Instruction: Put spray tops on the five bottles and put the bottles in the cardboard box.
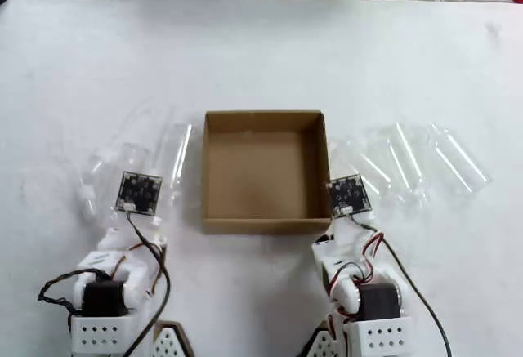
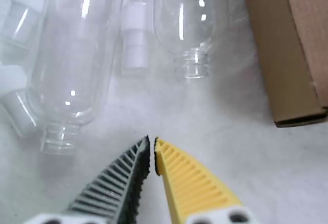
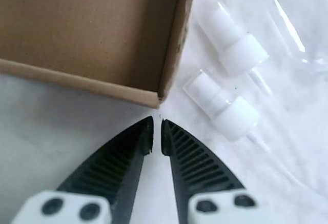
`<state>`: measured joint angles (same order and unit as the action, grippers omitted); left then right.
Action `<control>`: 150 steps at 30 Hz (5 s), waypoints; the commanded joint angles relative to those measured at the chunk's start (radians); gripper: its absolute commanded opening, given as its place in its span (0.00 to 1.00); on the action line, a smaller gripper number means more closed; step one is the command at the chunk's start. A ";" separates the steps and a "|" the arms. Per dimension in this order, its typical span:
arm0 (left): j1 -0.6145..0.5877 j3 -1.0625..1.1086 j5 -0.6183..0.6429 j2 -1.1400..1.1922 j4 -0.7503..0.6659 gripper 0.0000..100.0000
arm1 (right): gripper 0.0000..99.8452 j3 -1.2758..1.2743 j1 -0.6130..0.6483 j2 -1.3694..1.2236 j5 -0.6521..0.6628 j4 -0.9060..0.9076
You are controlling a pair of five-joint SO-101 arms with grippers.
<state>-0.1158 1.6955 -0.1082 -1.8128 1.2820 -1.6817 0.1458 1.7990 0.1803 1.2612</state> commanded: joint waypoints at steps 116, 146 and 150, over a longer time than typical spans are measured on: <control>-0.007 -0.003 0.006 -0.012 0.006 0.02 | 0.02 -0.009 0.004 -0.001 -0.011 0.005; 0.097 -0.003 0.009 -0.012 0.006 0.02 | 0.02 -0.009 0.005 -0.001 -0.011 0.005; 0.097 -0.003 0.009 -0.012 0.006 0.02 | 0.02 -0.009 0.010 -0.001 -0.011 0.005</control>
<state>-0.0284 1.6955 -0.1082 -1.8128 1.2820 -1.6817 0.1458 1.7990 0.1803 1.2612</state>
